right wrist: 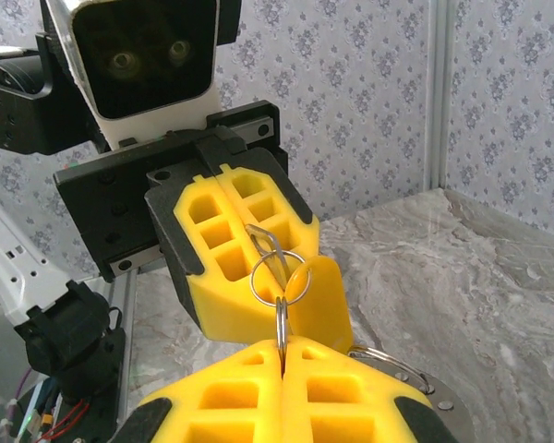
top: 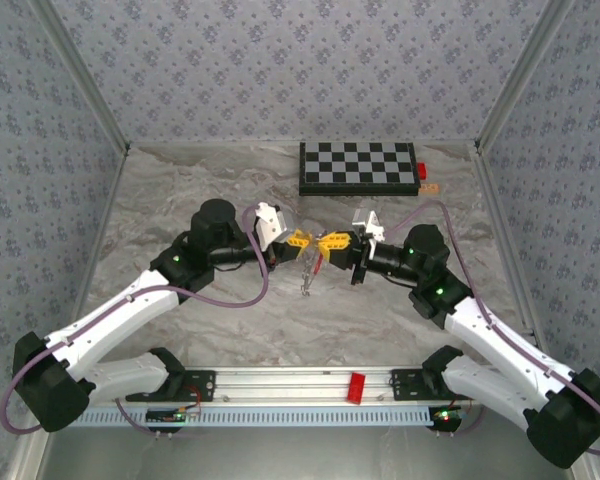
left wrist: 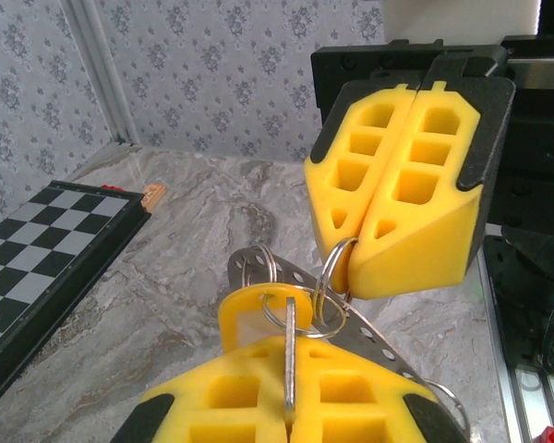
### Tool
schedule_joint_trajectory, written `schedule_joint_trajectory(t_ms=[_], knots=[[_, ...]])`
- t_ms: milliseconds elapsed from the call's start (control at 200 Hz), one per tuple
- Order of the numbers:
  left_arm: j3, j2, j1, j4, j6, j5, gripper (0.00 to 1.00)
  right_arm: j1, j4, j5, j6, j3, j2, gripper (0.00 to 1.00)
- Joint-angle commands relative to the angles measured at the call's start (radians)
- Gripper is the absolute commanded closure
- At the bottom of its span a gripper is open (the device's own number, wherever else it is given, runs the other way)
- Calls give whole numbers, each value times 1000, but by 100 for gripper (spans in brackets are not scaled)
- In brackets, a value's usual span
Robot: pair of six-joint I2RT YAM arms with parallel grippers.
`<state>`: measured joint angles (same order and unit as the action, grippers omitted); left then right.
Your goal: Put the keys on the keyring
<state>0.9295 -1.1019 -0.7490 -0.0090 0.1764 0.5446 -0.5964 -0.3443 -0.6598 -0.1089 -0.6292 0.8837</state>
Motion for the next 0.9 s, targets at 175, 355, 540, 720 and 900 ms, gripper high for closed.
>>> schedule_joint_trajectory(t_ms=[175,355,540,720,900], knots=[[117,-43,-7,-50,48,-43,100,6,39,60,22,25,-50,100],[158,-81,-14,-87,61,-58,100,16,26,106,13,67,-77,100],[230,-138,-21,-142,70,-67,100,24,45,170,0,106,-136,69],[328,-216,-28,-238,90,-98,100,46,70,248,-32,168,-251,47],[400,-289,-31,-282,91,-118,100,55,154,349,-49,208,-385,33]])
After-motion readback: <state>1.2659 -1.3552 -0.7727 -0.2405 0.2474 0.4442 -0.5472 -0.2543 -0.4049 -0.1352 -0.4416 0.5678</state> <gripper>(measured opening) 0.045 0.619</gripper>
